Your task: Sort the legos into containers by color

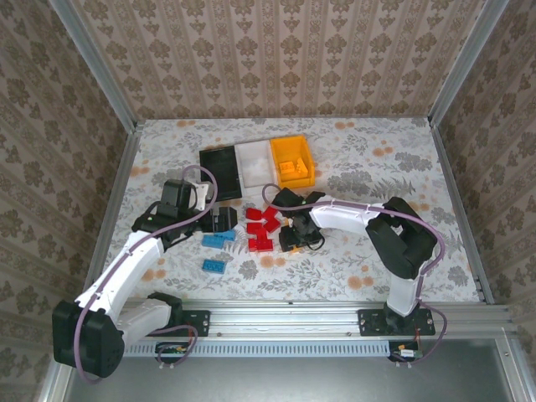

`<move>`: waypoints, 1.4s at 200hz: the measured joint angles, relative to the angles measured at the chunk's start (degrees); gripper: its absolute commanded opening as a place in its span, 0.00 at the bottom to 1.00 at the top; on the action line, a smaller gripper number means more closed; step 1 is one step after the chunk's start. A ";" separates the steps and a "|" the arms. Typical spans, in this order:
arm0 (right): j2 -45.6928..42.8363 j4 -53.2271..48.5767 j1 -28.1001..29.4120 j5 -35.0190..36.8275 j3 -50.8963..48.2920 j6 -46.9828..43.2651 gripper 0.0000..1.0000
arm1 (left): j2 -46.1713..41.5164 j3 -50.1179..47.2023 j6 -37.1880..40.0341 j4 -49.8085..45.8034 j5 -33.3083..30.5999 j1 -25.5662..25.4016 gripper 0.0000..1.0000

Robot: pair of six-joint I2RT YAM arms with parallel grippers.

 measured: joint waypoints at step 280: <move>17.73 -13.35 -15.52 3.54 62.01 -9.64 0.44 | 0.00 0.00 0.02 -0.46 -1.07 -0.20 1.00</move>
